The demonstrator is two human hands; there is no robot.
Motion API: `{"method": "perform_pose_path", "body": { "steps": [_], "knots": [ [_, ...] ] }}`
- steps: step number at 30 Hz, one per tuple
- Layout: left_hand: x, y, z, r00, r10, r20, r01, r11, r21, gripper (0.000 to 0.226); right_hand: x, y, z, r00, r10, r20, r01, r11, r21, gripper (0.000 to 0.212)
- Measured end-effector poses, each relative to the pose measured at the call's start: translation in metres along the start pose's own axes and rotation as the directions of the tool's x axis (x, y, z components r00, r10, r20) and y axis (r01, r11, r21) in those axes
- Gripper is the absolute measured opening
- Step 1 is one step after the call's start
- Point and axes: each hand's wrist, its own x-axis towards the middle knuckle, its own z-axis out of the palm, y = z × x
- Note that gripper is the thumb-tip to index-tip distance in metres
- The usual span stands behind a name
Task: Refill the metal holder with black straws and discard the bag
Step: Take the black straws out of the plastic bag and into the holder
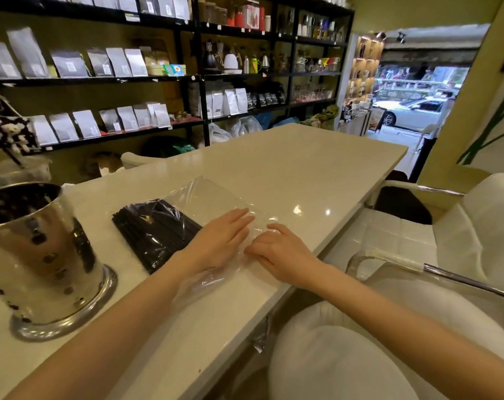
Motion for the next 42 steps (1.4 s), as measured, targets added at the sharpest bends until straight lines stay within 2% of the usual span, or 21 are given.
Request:
{"method": "perform_pose_path", "body": {
  "steps": [2,5,9,11,14,16,19,22,25,27,29,31,33,36,40,42],
  "knots": [
    [0.008,-0.003,0.009,0.996,-0.011,0.087,0.005,0.998,0.062,0.046,-0.001,0.002,-0.001,0.999,-0.027,-0.033,0.026,0.999,-0.029,0.038],
    [0.009,-0.007,0.019,0.977,-0.054,0.208,0.01,0.978,0.206,0.048,-0.005,0.007,-0.007,0.989,-0.079,-0.121,0.073,0.996,-0.05,0.022],
    [0.008,-0.009,0.02,0.977,-0.066,0.204,0.022,0.977,0.211,0.048,-0.021,0.009,-0.019,0.984,-0.101,-0.148,0.076,0.983,-0.169,0.02],
    [0.008,-0.007,0.02,0.978,-0.064,0.196,0.022,0.977,0.211,0.048,-0.031,0.007,-0.022,0.991,-0.089,-0.101,0.069,0.98,-0.185,0.026],
    [0.008,-0.008,0.021,0.982,-0.061,0.176,0.026,0.981,0.193,0.048,-0.045,0.002,-0.022,0.995,-0.082,0.048,0.087,0.991,-0.105,0.033],
    [0.005,-0.007,0.019,0.993,-0.043,0.112,0.024,0.986,0.167,0.05,-0.053,0.0,-0.023,0.989,-0.077,0.13,0.086,0.994,-0.063,0.04],
    [-0.007,0.003,0.011,0.995,-0.015,-0.102,0.028,0.992,0.125,0.064,-0.054,-0.002,-0.027,0.988,-0.055,0.146,0.059,0.998,-0.02,0.05],
    [-0.025,0.014,-0.003,0.952,-0.067,-0.298,0.075,0.997,0.016,0.047,-0.046,-0.004,-0.031,0.995,0.033,0.092,-0.042,0.994,0.1,0.052],
    [-0.048,0.013,-0.017,0.922,-0.154,-0.356,0.14,0.988,-0.067,0.035,-0.028,-0.002,-0.031,0.988,0.145,0.053,-0.153,0.967,0.206,0.043],
    [-0.063,0.004,-0.022,0.907,-0.224,-0.357,0.214,0.975,-0.066,0.035,-0.011,0.002,-0.027,0.966,0.248,0.072,-0.258,0.919,0.297,0.035],
    [-0.079,-0.003,-0.029,0.861,-0.352,-0.368,0.331,0.936,-0.121,0.039,0.01,0.008,-0.019,0.943,0.316,0.105,-0.332,0.868,0.37,0.032],
    [-0.091,-0.008,-0.036,0.777,-0.538,-0.326,0.473,0.842,-0.26,0.047,0.033,0.014,-0.01,0.926,0.345,0.15,-0.377,0.838,0.395,0.034],
    [-0.1,-0.009,-0.044,0.668,-0.712,-0.216,0.564,0.674,-0.477,0.05,0.054,0.019,-0.003,0.897,0.394,0.199,-0.442,0.798,0.41,0.04],
    [-0.107,-0.009,-0.057,0.543,-0.84,-0.011,0.525,0.349,-0.776,0.05,0.08,0.025,0.009,0.82,0.501,0.276,-0.572,0.72,0.393,0.054],
    [-0.109,-0.01,-0.074,0.534,-0.821,0.203,0.34,-0.012,-0.94,0.028,0.103,0.032,0.018,0.741,0.591,0.318,-0.669,0.69,0.276,0.06],
    [-0.108,-0.011,-0.078,0.529,-0.807,0.264,0.239,-0.157,-0.958,0.045,0.115,0.037,0.018,0.719,0.627,0.301,-0.695,0.643,0.322,0.052]
  ]
}}
